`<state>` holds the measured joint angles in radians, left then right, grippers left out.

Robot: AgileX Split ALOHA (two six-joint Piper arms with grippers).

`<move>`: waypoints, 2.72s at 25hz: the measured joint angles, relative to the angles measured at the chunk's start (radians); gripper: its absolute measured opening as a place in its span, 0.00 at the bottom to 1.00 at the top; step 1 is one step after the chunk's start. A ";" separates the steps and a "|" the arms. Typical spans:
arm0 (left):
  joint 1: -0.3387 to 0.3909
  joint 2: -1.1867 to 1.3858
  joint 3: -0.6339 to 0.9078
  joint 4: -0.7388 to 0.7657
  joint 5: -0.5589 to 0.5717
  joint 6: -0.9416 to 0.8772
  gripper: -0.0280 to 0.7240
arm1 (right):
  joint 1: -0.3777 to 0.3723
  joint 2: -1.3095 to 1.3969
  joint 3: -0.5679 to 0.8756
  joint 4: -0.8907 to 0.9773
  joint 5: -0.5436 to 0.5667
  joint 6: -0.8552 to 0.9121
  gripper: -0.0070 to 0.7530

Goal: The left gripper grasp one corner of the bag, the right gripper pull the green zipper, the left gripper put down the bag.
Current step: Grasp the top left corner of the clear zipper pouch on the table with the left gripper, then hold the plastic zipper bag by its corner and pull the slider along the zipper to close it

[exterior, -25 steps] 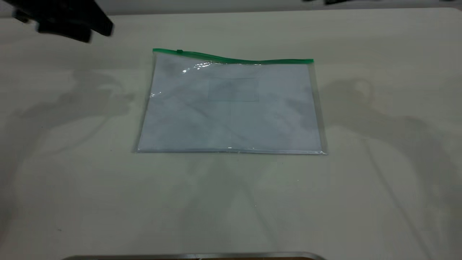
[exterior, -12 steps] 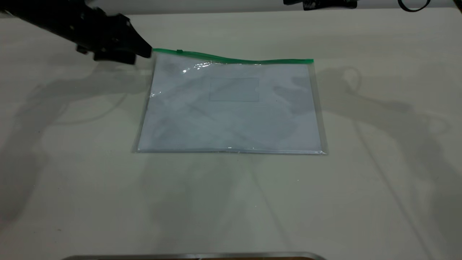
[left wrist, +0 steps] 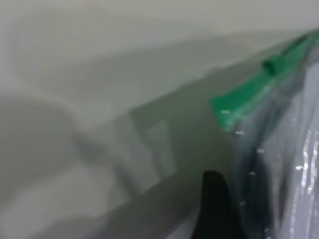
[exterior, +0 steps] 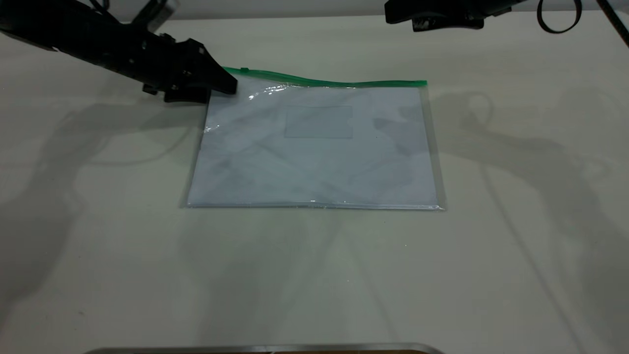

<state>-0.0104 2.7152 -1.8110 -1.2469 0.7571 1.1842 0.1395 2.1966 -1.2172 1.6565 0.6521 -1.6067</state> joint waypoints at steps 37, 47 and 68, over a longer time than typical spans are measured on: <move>-0.022 0.009 -0.001 -0.162 0.148 0.910 0.11 | 0.129 0.632 -1.010 -0.230 0.289 0.177 0.73; -0.023 0.009 -0.001 -0.166 0.169 0.925 0.12 | 0.151 0.650 -1.012 -0.218 0.239 0.171 0.73; -0.047 0.009 -0.001 -0.167 0.160 0.925 0.12 | 0.179 0.662 -1.012 -0.236 0.233 0.152 0.46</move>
<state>-0.0570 2.7240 -1.8121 -1.4141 0.9173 2.1092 0.3187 2.8588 -2.2290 1.4205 0.8847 -1.4550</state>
